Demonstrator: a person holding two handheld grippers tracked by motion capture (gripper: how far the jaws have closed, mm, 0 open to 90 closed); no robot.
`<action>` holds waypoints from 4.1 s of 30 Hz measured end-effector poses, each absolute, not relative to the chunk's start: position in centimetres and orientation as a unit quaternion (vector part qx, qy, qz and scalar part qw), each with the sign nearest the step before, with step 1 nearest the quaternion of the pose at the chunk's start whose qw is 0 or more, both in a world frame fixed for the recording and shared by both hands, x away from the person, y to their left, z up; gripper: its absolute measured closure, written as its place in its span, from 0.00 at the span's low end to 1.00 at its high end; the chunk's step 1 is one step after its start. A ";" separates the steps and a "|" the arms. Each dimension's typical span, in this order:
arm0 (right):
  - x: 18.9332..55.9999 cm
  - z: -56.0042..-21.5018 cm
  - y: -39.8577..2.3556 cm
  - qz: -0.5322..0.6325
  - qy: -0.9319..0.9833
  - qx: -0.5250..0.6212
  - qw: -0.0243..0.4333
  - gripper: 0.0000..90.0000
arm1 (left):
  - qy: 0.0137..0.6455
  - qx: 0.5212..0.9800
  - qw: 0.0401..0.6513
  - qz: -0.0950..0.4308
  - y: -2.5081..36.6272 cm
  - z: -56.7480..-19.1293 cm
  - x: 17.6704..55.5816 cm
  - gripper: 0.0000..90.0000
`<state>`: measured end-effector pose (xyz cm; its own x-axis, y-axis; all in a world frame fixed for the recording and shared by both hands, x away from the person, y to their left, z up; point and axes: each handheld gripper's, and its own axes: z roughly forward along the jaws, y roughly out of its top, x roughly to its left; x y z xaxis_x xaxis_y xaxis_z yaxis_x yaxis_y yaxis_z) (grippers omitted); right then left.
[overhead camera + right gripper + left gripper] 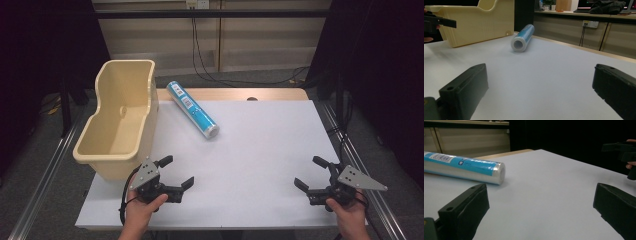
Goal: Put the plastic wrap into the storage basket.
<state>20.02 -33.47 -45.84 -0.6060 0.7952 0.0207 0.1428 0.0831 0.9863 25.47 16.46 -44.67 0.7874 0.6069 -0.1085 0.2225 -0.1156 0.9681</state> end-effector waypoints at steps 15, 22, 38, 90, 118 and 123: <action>19.9 -45.8 -33.7 0.575 0.683 0.352 0.281 0.00 | 0.314 0.743 0.569 0.159 13.5 -43.2 27.8 0.00; 19.9 -45.8 -33.5 0.572 0.686 0.349 0.281 0.00 | 0.337 0.745 0.554 0.159 10.8 -42.6 31.5 0.00; 20.0 -45.7 -33.3 0.572 0.690 0.347 0.276 0.00 | 0.430 0.751 0.471 0.172 6.4 -42.3 40.4 0.00; 20.1 -46.0 -33.9 0.575 0.690 0.355 0.260 0.00 | 0.622 0.706 0.315 0.120 4.3 -46.2 50.5 0.00; 20.2 -45.9 -34.5 0.578 0.686 0.357 0.260 0.01 | 0.654 0.722 0.221 0.036 3.8 -46.1 50.7 0.13; 20.2 -46.0 -34.9 0.579 0.682 0.363 0.260 0.01 | 0.626 0.758 0.174 0.055 4.6 -45.4 49.8 0.23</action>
